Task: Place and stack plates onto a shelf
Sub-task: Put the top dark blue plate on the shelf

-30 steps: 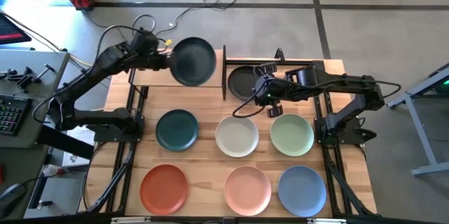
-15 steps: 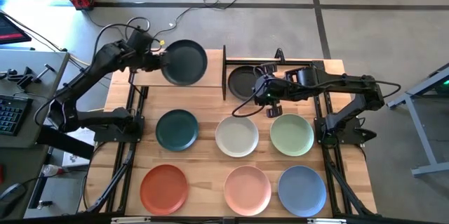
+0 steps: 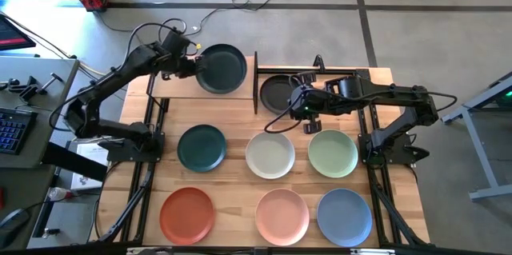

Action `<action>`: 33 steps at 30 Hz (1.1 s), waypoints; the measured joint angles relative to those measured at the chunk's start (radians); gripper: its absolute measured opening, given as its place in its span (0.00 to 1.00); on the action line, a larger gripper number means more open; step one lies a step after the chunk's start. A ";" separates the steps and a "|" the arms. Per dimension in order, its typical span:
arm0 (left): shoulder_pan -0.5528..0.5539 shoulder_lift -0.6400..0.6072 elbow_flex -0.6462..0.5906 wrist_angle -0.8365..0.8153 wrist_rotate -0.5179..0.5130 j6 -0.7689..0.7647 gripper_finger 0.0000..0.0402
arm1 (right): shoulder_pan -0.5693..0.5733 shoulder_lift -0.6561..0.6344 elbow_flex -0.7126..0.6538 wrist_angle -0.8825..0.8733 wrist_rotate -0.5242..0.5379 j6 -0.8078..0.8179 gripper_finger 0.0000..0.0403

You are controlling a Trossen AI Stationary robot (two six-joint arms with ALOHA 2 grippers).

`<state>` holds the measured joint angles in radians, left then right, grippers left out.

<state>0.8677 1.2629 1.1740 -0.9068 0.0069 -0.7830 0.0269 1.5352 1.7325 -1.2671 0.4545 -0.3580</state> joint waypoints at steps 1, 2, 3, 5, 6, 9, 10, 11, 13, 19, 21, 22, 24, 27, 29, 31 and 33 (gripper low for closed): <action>0.000 0.009 0.000 0.011 0.010 0.000 0.00 | 0.000 0.000 0.000 0.000 -0.003 0.004 0.35; 0.000 0.017 0.000 0.018 0.012 0.000 0.00 | 0.000 0.000 0.000 0.000 -0.007 0.009 0.35; 0.000 0.028 0.000 0.023 0.012 0.000 0.00 | 0.000 0.000 0.000 0.000 -0.012 0.013 0.35; 0.000 0.045 0.000 0.033 0.012 0.001 0.00 | 0.000 0.000 0.000 0.000 -0.020 0.021 0.35; 0.000 0.053 0.000 0.042 0.012 0.000 0.00 | 0.000 0.000 0.000 0.000 -0.021 0.021 0.35; 0.000 0.074 0.000 0.046 0.013 0.000 0.01 | 0.000 0.000 0.000 0.000 -0.022 0.021 0.35; 0.000 0.081 0.000 0.046 0.013 0.001 0.01 | 0.000 0.000 0.000 0.000 -0.022 0.021 0.35; 0.000 0.086 0.000 0.046 0.014 0.001 0.01 | 0.000 0.000 0.000 0.000 -0.022 0.021 0.35; 0.000 0.093 0.000 0.047 0.014 0.001 0.02 | 0.000 0.000 0.000 0.000 -0.022 0.021 0.35; 0.000 0.102 0.000 0.066 0.016 0.001 0.03 | 0.000 0.000 0.000 0.000 -0.025 0.020 0.35; -0.004 0.102 0.000 0.086 0.019 0.005 0.03 | 0.000 0.000 0.000 0.000 -0.025 0.021 0.35; -0.007 0.102 0.000 0.099 0.021 0.013 0.04 | 0.000 0.000 0.000 0.000 -0.025 0.021 0.35; -0.007 0.102 0.000 0.117 0.040 0.026 0.04 | 0.000 0.000 0.000 0.000 -0.025 0.021 0.35; -0.007 0.102 0.000 0.121 0.062 0.027 0.06 | 0.000 0.000 0.000 0.000 -0.025 0.021 0.35; -0.007 0.102 0.000 0.121 0.062 0.027 0.08 | 0.000 0.000 0.000 0.000 -0.025 0.021 0.35; -0.007 0.102 0.000 0.121 0.063 0.028 0.10 | 0.000 0.000 0.000 0.000 -0.025 0.021 0.35; -0.007 0.102 0.000 0.119 0.066 0.040 0.12 | 0.000 0.000 0.000 0.000 -0.025 0.021 0.35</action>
<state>0.8604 1.3651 1.1744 -0.7877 0.0728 -0.7432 0.0269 1.5356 1.7325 -1.2674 0.4297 -0.3374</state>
